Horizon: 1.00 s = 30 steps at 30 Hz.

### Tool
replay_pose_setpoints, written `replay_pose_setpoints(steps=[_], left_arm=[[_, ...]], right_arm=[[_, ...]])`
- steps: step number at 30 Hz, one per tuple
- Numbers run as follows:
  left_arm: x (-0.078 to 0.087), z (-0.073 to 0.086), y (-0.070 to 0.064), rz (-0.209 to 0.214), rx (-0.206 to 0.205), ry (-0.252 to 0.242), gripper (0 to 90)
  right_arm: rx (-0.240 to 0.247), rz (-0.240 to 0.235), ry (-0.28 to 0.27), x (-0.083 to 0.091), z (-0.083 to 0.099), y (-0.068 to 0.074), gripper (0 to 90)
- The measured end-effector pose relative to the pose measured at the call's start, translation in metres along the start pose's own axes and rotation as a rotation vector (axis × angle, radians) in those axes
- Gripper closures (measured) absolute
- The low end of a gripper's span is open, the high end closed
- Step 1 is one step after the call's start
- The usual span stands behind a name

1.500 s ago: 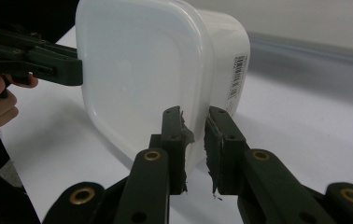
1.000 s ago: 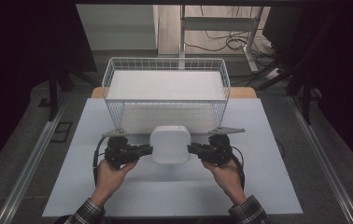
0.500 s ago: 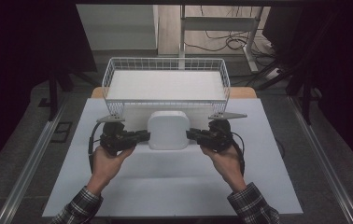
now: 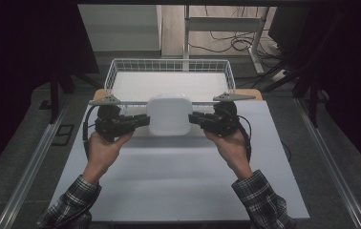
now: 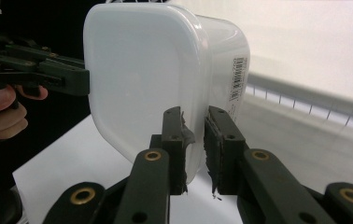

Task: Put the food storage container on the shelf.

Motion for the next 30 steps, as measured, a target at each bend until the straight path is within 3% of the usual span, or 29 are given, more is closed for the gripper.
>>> replay_pose_setpoints(steps=[8, 14, 24, 30], left_arm=[[0.006, -0.038, 0.007, -0.009, -0.010, -0.027, 80.0], [0.001, -0.056, 0.018, -0.018, -0.002, -0.023, 80.0], [-0.013, -0.067, 0.039, -0.012, 0.052, -0.005, 78.7], [-0.020, -0.067, 0.045, -0.010, 0.069, -0.009, 74.0]], right_arm=[[0.004, 0.004, -0.034, 0.004, -0.037, 0.001, 77.3], [-0.002, 0.029, -0.052, 0.000, -0.060, -0.004, 77.2], [-0.048, 0.047, -0.035, -0.015, -0.077, -0.019, 76.8], [-0.061, 0.062, -0.019, -0.023, -0.080, -0.025, 75.2]])
Point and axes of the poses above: each handheld gripper's, and its own axes: x roughly backward along the jaws, z roughly out of its underside, y roughly to its left, the point moved 8 cm from there along -x, roughly forward along the jaws, and after that the axes turned 5 degrees about -x, right-handed, at the moved point
